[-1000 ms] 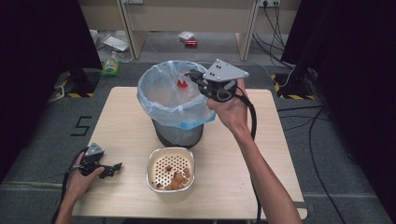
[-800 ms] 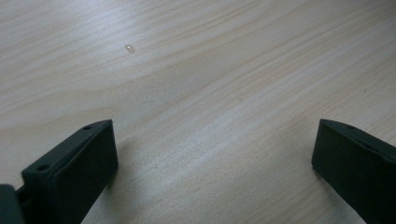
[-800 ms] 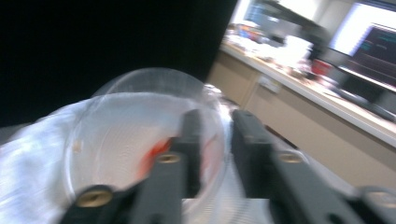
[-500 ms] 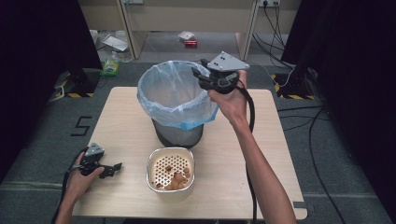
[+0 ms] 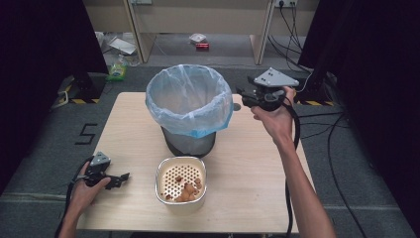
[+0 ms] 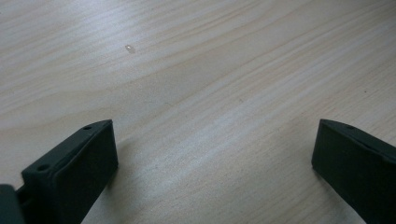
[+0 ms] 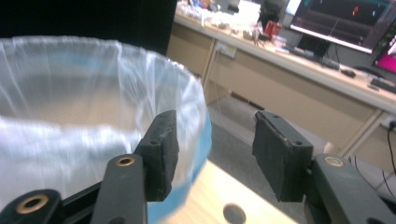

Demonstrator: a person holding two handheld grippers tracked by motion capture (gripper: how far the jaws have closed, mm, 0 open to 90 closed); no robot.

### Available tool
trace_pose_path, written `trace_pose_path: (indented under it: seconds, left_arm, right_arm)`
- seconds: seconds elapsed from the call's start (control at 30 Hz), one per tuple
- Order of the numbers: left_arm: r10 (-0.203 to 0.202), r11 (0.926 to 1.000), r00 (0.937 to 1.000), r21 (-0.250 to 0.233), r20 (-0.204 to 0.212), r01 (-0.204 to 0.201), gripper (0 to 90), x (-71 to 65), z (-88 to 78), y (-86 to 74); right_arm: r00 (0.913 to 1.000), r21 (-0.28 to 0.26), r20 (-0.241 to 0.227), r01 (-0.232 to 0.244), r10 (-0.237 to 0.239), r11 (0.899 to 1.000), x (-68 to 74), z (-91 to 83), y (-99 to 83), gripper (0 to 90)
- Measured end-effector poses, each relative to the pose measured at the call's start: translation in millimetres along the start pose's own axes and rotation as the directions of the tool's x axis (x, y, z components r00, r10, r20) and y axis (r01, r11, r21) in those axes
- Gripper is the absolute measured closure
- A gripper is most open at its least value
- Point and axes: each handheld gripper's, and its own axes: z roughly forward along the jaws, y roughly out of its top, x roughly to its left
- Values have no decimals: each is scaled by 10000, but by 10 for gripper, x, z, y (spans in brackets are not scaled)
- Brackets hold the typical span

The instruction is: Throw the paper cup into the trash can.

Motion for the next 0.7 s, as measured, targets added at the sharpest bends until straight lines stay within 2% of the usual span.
trace_pose_path:
  seconds: [0.07, 0.1, 0.17, 0.33, 0.43, 0.7]
  left_arm:
    - [3, 10000, 10000, 1, -1, -3, 0, 0, 0, 0]
    - [-2, 10000, 10000, -2, -2, 2, 0, 0, 0, 0]
    - [2, 10000, 10000, -1, -1, -2, 0, 0, 0, 0]
    - [0, 10000, 10000, -1, 0, 0, 0, 0, 0, 0]
    - [-1, 10000, 10000, 2, 0, 1, 0, 0, 0, 0]
    - [-1, 10000, 10000, -3, 0, 1, 0, 0, 0, 0]
  right_arm:
    - [10000, 215, 16, 9, -10, 9998, -13, -43, -108, 483]
    - [10000, 524, 55, 48, -51, 9986, -15, -81, -233, 467]
    - [9999, 634, 88, 72, -78, 9980, -13, -93, -282, 461]
    - [9997, 1489, 146, 180, -203, 9887, 19, -169, -652, 446]
    - [9996, 1796, 133, 215, -243, 9835, 28, -193, -828, 440]
    - [9991, 2114, 157, -416, 392, 9765, 26, -249, -1180, 402]
